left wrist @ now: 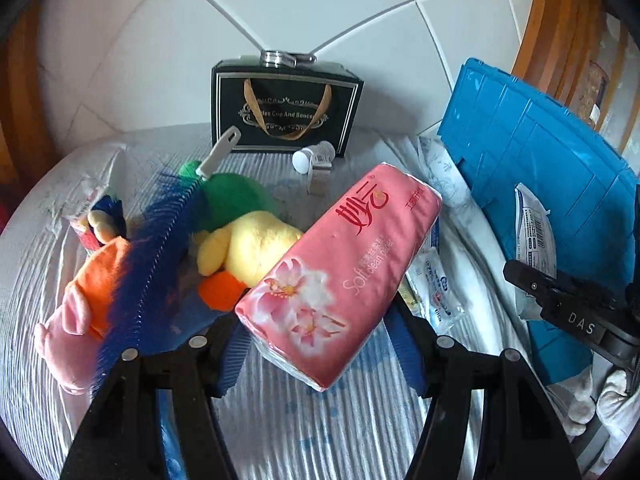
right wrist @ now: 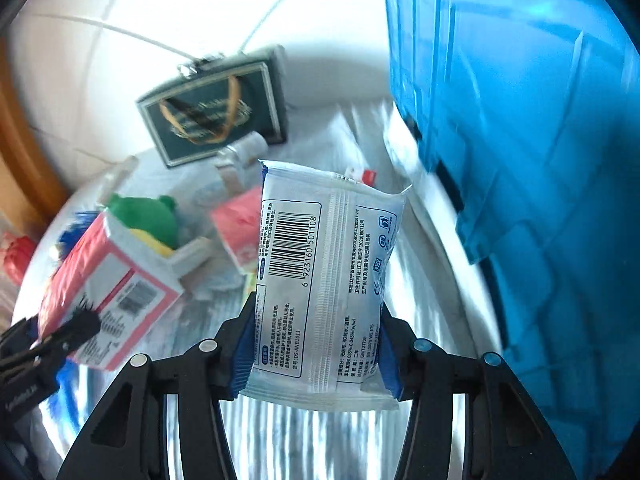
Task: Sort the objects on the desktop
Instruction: 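Carry the tissue pack and wet-wipe pack into the blue crate and release both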
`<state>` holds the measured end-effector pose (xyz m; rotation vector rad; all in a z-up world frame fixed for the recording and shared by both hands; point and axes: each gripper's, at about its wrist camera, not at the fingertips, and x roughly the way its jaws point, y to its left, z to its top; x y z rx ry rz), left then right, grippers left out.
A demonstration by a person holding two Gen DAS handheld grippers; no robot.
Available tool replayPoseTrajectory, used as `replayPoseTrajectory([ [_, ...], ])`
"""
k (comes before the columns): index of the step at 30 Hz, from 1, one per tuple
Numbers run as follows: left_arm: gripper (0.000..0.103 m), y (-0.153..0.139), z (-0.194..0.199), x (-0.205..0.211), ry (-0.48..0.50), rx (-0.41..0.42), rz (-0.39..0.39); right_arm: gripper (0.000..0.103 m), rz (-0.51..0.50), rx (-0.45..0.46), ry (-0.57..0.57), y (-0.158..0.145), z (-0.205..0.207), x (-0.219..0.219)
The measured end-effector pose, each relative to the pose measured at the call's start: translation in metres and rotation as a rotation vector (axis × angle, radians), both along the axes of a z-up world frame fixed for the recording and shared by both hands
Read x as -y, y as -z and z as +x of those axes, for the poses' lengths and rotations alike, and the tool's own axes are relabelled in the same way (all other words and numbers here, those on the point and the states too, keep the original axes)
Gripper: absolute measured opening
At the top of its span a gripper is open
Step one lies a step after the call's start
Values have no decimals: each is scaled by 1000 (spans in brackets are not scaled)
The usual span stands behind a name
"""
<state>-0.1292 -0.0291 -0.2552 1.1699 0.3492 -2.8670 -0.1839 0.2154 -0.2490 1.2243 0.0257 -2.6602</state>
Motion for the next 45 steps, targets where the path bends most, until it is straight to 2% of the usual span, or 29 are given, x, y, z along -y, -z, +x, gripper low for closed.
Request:
replayPoseTrajectory([
  [7, 63, -57, 27, -24, -5, -128, -28, 51, -5, -164, -41, -68, 35, -6],
  [13, 63, -100, 30, -63, 23, -207, -66, 51, -5, -305, -55, -132, 64, -27],
  [18, 63, -136, 27, -115, 81, -272, -76, 51, 11, -402, -8, -184, 81, -67],
  [24, 63, -180, 17, -198, 168, -355, -93, 51, 56, -471, 95, -223, 90, -136],
  [28, 63, -202, 8, -262, 220, -369, -84, 51, 96, -464, 151, -232, 87, -192],
  [33, 63, -217, -2, -341, 272, -355, -123, 51, 143, -430, 202, -229, 80, -264],
  [39, 63, -213, -22, -422, 320, -258, -140, 51, 184, -354, 185, -209, 59, -331],
  [45, 63, -198, -42, -472, 332, -162, -178, 51, 231, -285, 136, -191, 44, -371],
])
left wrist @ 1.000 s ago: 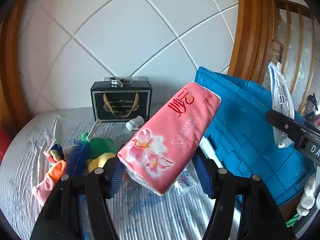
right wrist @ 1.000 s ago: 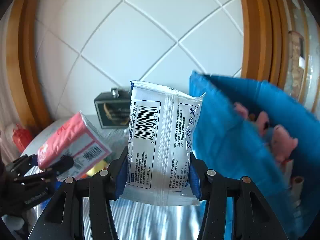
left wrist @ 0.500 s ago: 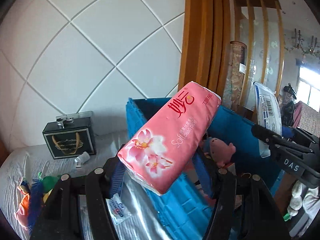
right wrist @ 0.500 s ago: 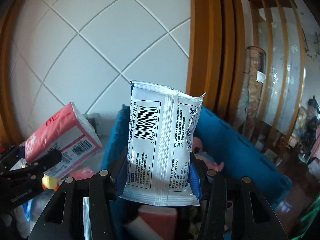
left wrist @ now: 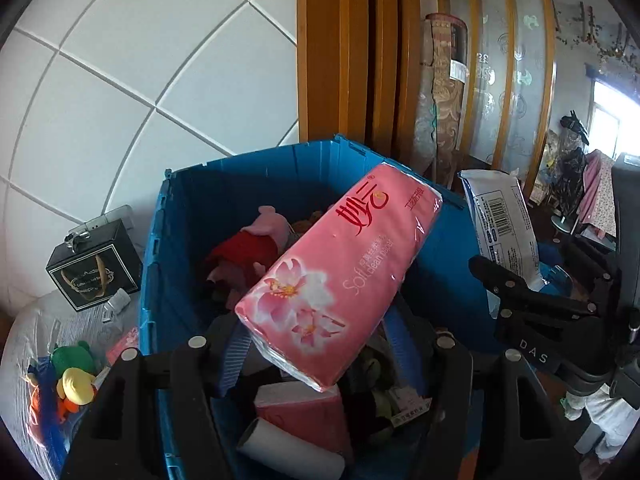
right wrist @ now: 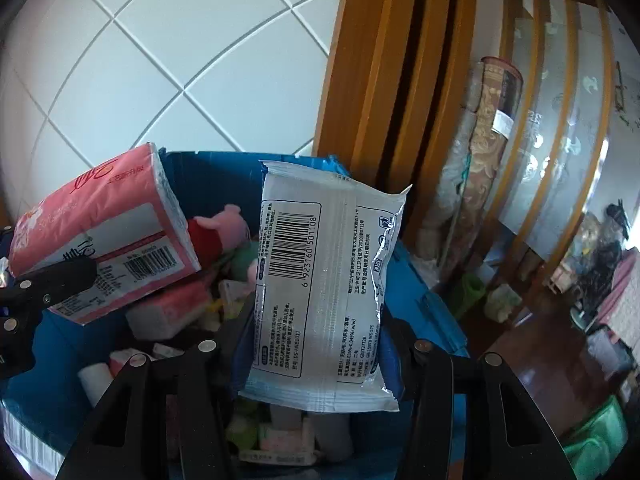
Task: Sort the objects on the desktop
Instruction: 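Carry the tissue pack and wet-wipe pack into the blue crate and release both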
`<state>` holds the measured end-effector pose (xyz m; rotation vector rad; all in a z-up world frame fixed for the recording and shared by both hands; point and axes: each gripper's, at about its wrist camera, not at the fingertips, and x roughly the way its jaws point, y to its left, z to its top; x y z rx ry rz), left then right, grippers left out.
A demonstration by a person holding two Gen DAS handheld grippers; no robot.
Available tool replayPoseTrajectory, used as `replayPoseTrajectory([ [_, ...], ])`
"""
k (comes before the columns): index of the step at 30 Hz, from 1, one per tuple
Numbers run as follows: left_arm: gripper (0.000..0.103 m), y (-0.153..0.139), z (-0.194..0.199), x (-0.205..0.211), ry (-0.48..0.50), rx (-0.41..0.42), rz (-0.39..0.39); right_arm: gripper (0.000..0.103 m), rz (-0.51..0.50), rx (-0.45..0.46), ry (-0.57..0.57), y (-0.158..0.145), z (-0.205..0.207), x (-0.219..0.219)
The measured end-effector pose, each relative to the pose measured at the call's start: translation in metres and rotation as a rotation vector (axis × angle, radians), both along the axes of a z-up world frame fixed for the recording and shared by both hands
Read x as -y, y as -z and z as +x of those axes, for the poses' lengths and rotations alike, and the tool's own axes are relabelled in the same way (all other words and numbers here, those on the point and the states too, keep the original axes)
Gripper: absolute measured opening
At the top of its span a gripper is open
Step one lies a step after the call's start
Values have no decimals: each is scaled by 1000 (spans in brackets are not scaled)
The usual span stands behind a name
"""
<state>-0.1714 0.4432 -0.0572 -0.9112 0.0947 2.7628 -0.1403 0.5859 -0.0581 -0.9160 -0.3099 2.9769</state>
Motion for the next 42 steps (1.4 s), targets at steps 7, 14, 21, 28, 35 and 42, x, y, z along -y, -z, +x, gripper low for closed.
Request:
replayPoseTrajectory([
  [7, 64, 13, -5, -29, -5, 49, -37, 51, 41, 66, -16, 23, -10, -26],
  [14, 66, 14, -7, -32, -48, 36, -53, 51, 74, 98, -31, 35, -13, -34],
  [21, 79, 20, -7, -24, -68, 42, -51, 62, 82, 93, -53, 39, -17, -37],
  [28, 79, 13, 6, -6, -99, 3, -16, 103, 67, 60, -81, 30, -11, -34],
  [35, 89, -1, 31, 18, -176, -81, 5, 103, -12, 46, -142, 18, 1, -25],
  [42, 103, -13, 58, 44, -239, -167, 11, 103, -101, 16, -179, 8, 14, -7],
])
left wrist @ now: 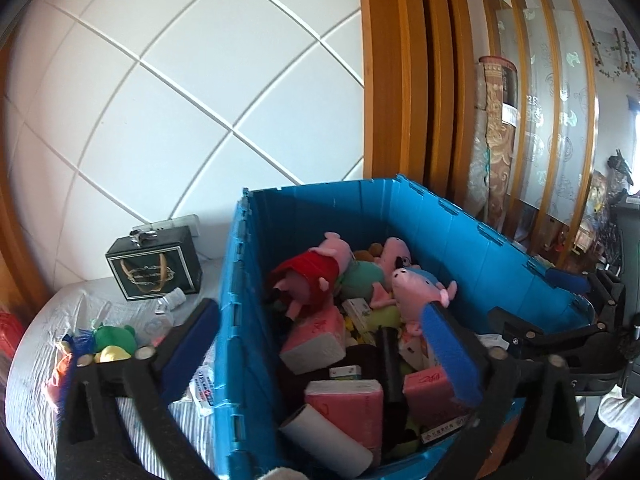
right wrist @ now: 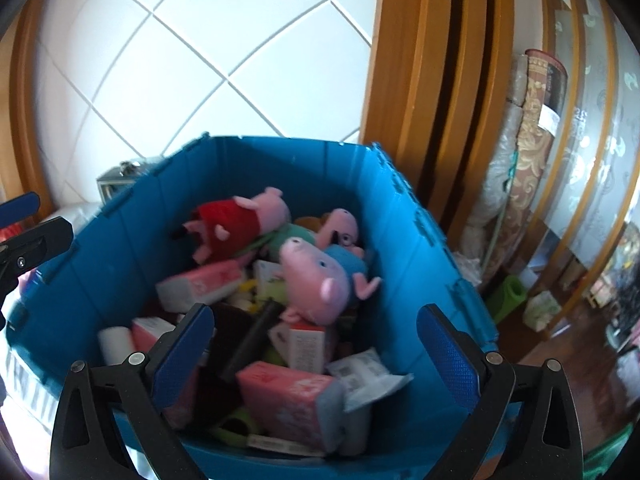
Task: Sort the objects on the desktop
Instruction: 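Carry the tissue pack and wet-wipe pack into the blue crate and release both, then withdraw both open tools from the crate and hold above it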
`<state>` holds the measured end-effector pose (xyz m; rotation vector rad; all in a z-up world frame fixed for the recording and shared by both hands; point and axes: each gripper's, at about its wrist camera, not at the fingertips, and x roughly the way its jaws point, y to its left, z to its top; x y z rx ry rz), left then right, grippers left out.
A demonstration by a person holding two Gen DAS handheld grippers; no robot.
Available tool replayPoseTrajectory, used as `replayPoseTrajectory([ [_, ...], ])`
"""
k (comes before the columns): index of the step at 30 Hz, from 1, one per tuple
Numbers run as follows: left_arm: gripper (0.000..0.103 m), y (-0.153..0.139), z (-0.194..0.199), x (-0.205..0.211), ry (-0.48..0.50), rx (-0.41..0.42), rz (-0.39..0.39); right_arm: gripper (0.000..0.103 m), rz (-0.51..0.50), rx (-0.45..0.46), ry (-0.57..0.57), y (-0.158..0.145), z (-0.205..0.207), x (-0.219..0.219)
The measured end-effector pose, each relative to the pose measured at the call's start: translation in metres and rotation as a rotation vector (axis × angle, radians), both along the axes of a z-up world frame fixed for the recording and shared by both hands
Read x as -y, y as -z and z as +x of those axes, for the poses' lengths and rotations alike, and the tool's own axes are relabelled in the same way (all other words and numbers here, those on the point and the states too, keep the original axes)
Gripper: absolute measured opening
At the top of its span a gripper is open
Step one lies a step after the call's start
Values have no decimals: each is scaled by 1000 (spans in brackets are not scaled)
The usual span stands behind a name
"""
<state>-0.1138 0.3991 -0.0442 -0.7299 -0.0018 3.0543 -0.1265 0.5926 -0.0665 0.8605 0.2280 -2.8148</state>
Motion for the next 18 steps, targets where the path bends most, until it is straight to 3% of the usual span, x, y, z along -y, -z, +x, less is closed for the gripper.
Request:
replayPoseTrajectory([
  [9, 103, -3, 18, 40, 8, 16, 18, 103, -32, -32, 8, -9, 29, 32],
  [18, 103, 10, 29, 94, 29, 64, -10, 103, -54, -30, 138, -9, 50, 70],
])
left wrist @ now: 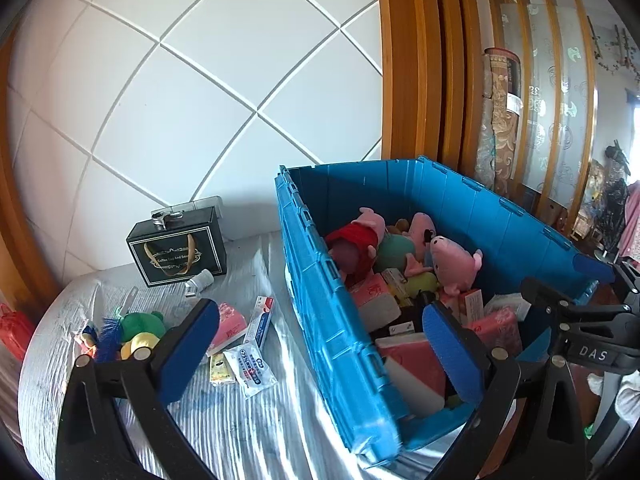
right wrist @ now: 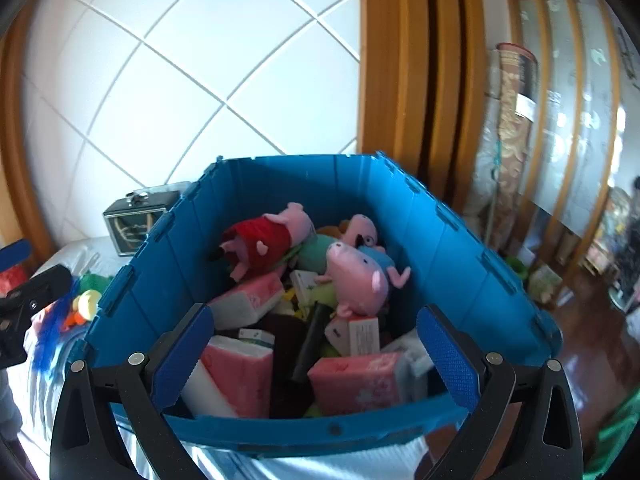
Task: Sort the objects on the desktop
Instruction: 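Withdraw both open tools from the crate and hold above it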
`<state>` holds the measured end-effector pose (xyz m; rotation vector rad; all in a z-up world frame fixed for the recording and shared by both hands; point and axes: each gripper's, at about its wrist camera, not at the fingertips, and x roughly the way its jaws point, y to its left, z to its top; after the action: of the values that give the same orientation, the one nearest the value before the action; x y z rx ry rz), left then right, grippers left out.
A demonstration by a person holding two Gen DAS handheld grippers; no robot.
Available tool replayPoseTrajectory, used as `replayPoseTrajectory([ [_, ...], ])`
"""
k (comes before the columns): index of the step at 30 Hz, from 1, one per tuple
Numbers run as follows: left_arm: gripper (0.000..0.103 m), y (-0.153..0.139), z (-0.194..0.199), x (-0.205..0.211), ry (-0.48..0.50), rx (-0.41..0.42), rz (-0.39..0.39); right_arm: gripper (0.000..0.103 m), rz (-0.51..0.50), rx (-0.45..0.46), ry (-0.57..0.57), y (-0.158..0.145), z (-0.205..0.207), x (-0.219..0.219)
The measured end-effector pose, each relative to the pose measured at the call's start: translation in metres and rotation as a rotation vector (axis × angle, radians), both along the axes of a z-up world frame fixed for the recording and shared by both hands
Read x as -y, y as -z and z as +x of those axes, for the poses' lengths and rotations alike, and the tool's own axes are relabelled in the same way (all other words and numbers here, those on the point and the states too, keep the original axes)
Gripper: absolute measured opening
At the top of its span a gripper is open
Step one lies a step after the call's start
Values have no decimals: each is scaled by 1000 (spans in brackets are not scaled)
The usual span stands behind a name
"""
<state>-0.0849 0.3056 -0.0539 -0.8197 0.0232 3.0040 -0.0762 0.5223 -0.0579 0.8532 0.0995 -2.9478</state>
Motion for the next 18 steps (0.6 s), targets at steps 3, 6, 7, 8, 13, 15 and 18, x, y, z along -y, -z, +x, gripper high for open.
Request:
replayPoseTrajectory([
  [3, 103, 3, 1, 14, 24, 8, 8, 103, 42, -3, 36, -2, 7, 18],
  [6, 103, 5, 2, 25, 41, 19, 26, 103, 80, -11, 65, -4, 13, 35],
  [7, 103, 5, 2, 27, 49, 19, 33, 103, 86, -15, 73, -6, 16, 40],
  [8, 103, 5, 3, 29, 54, 18, 37, 103, 89, -17, 76, -7, 19, 43],
  [13, 103, 6, 5, 33, 78, 18, 55, 103, 112, -29, 95, -12, 29, 53],
  [15, 103, 6, 7, 33, 80, 14, 60, 103, 114, -29, 102, -13, 32, 53],
  [18, 103, 5, 9, 30, 82, 10, 63, 103, 121, -25, 107, -13, 35, 53],
])
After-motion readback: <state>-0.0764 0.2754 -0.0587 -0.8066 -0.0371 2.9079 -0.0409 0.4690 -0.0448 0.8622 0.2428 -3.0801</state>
